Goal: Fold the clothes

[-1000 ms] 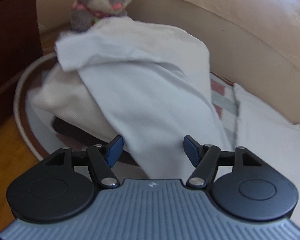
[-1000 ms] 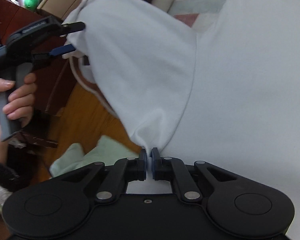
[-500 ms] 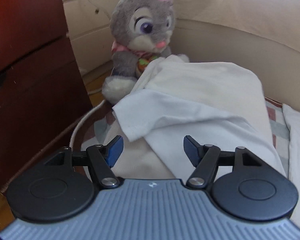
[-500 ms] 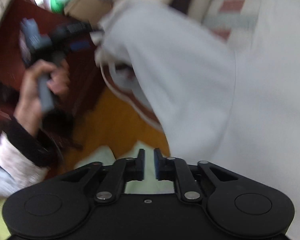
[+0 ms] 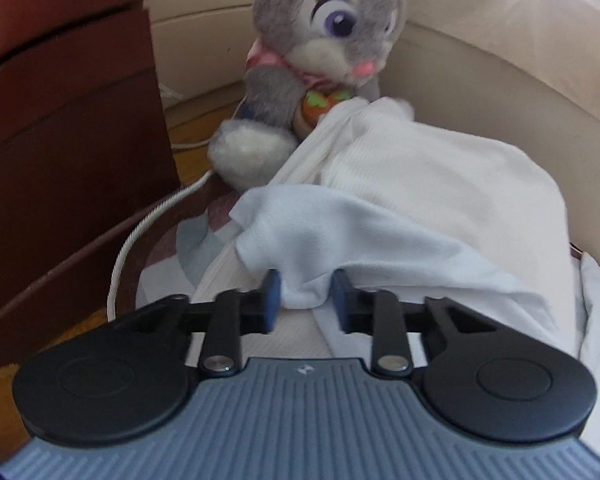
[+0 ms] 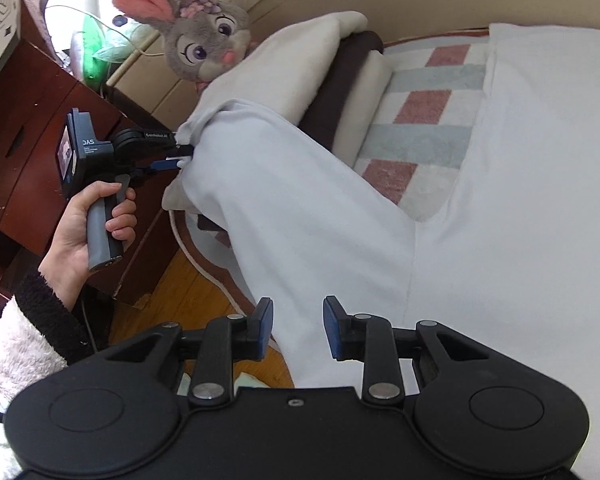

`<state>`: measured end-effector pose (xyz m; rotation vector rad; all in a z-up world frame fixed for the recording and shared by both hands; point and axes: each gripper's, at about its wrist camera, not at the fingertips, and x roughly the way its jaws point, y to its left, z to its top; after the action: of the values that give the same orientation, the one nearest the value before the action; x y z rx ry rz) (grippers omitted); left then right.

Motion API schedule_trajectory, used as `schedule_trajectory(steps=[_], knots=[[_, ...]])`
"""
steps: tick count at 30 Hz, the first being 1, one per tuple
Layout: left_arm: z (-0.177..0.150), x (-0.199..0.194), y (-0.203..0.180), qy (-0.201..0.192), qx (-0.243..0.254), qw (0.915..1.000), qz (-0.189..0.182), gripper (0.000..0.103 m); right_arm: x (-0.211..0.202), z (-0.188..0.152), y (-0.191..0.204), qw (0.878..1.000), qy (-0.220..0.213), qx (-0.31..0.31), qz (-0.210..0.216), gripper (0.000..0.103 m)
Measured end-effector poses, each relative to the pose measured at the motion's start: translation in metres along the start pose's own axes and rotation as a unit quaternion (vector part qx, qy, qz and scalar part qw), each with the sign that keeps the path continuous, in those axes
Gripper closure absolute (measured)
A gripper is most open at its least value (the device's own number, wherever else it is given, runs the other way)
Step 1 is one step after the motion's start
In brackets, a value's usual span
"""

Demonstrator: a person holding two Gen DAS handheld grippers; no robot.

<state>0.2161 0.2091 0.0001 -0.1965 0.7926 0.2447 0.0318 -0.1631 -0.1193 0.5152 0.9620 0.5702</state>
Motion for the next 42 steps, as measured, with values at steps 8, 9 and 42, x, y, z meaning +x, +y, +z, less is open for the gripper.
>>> schedule_trajectory(steps=[8,9,42], knots=[[-0.015,-0.041,-0.02,-0.044,0.033,0.998,-0.031,0.102,-0.004,-0.002,-0.012,0.999,-0.009,0.005,-0.037,0.069],[-0.016,-0.047,-0.025,-0.048,0.048,0.9971,-0.034,0.102,-0.004,-0.002,-0.011,0.999,-0.012,0.0,-0.043,0.069],[-0.174,-0.106,-0.216,0.258,0.242,0.7958,-0.492,0.102,-0.07,-0.051,-0.041,0.982,-0.094,-0.007,-0.165,0.047]])
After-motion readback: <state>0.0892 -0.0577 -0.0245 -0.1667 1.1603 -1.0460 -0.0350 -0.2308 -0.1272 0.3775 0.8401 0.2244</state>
